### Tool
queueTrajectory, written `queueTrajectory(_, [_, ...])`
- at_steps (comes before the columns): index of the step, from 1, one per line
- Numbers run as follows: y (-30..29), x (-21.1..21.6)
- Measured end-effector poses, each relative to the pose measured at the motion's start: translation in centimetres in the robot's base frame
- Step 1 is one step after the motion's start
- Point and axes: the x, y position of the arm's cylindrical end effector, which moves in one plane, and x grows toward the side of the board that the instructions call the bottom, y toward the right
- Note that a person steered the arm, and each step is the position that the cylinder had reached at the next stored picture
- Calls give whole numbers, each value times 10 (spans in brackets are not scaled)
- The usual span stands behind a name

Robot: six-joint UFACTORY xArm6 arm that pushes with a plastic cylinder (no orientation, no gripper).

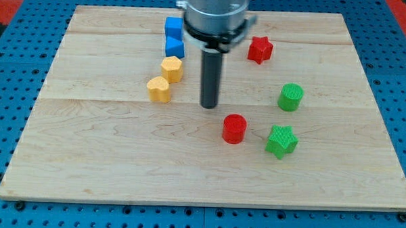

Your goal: Place the green circle on top of the red circle

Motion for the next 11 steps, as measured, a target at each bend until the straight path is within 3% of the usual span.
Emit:
queueTrajectory(1, [-3, 37])
queueTrajectory(3, [129, 65])
queueTrajectory(4, [131, 38])
queueTrajectory(5, [70, -28])
queueTrajectory(6, [82, -62])
queueTrajectory(8, [155, -35])
queueTrajectory(11, [170, 7])
